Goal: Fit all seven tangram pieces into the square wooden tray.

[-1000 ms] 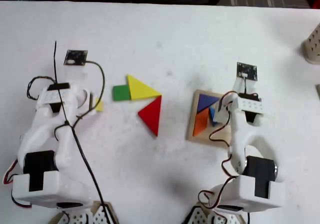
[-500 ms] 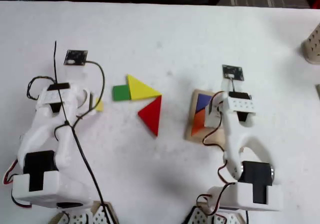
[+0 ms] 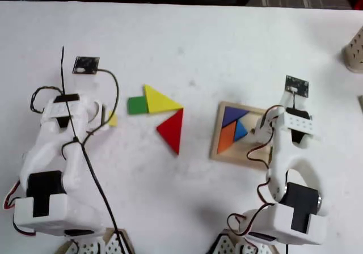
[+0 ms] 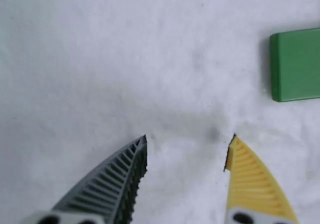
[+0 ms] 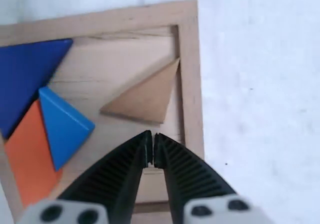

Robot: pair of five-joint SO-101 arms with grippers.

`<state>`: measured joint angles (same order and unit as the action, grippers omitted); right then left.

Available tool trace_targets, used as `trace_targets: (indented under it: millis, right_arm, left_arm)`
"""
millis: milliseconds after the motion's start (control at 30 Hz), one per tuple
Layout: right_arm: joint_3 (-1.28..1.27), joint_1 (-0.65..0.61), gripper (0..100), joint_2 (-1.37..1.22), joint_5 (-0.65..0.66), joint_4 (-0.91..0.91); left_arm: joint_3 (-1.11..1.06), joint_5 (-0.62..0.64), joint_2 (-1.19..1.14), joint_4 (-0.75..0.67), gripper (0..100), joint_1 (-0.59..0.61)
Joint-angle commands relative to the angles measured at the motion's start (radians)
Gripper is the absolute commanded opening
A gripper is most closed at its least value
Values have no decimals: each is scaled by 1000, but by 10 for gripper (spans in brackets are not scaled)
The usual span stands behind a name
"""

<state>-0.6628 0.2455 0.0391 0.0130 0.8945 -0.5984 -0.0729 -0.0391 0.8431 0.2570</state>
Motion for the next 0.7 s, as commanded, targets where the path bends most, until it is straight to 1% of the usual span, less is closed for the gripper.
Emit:
trace_targets:
  millis: [0, 167, 367, 667]
  right_arm:
    - [31, 16, 17, 47, 0, -39]
    - [31, 5, 17, 45, -3, -70]
    - [28, -64, 17, 45, -8, -74]
    - [32, -77, 17, 4, -8, -199]
  left_arm:
    - [41, -2, -1, -23, 274, 10]
    - [41, -2, -1, -23, 274, 10]
    - [41, -2, -1, -23, 274, 10]
    - [41, -2, -1, -26, 274, 12]
